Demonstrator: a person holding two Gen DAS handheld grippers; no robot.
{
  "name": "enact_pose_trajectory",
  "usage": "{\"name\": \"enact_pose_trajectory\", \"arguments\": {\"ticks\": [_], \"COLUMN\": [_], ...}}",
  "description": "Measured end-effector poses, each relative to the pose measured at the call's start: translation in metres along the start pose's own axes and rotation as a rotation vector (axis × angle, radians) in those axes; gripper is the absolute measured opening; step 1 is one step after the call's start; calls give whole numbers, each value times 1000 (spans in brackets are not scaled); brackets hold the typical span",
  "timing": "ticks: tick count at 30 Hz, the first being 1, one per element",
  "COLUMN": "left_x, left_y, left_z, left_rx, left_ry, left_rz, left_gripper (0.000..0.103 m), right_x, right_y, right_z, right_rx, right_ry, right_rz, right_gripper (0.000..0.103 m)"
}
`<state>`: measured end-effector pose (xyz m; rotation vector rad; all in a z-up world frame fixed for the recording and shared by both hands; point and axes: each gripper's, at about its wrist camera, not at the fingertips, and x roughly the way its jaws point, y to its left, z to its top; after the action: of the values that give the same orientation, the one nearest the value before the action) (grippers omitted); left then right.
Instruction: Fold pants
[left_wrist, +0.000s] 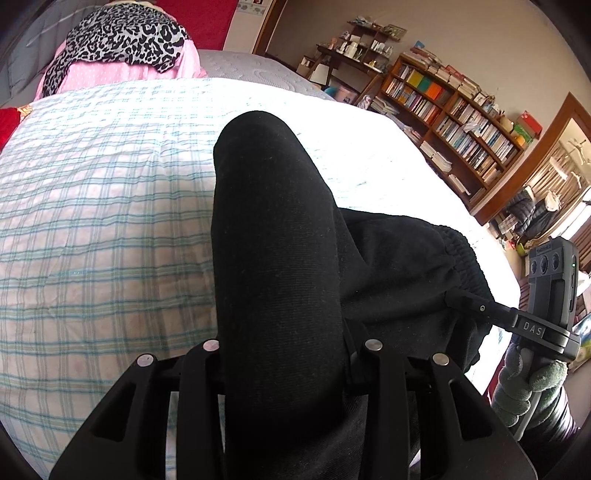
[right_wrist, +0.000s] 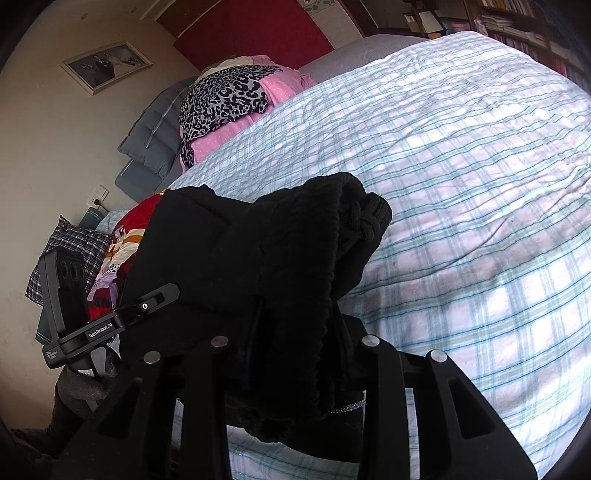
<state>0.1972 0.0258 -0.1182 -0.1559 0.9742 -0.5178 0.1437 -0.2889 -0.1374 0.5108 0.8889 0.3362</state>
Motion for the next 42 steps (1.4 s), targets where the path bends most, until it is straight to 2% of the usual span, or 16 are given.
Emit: {"name": "enact_pose_trajectory", "arguments": {"ticks": [9, 20, 24, 29, 30, 32, 34, 36, 38, 40, 42], "left_x": [33, 137, 179, 223, 229, 237, 238, 234, 224, 216, 207], "left_y": [-22, -48, -49, -43, -40, -34, -31, -34, -40, -44, -50], "left_z": [68, 164, 184, 193, 191, 190, 188, 186, 184, 182, 178], "left_rx": [25, 25, 28, 11, 3, -22, -15, 27, 67, 102, 137], "left_ry": [-28, -12, 10, 59, 69, 80, 77, 61, 37, 19, -5], "left_rz": [-59, -103, -108, -104, -101, -88, -42, 8, 60, 120, 179], "left_gripper": [36, 36, 36, 38, 39, 56, 69, 75, 79, 83, 85], "right_x": [-5, 39, 61, 82, 83, 84, 83, 77, 67, 56, 47], "right_y": [-32, -100, -124, -149, -151, -150, -146, -139, -131, -121, -111], "right_z": [65, 161, 175, 170, 168, 164, 163, 158, 154, 150, 143], "right_rx": [5, 35, 48, 75, 74, 68, 49, 24, -3, -26, -60], "right_ry": [-98, -129, -114, -90, -92, -91, -95, -108, -137, -164, -178], "right_rz": [-51, -148, -179, -192, -191, -197, -237, -285, -324, -377, -424], "right_gripper": [32, 32, 32, 32, 32, 34, 46, 57, 58, 67, 69]}}
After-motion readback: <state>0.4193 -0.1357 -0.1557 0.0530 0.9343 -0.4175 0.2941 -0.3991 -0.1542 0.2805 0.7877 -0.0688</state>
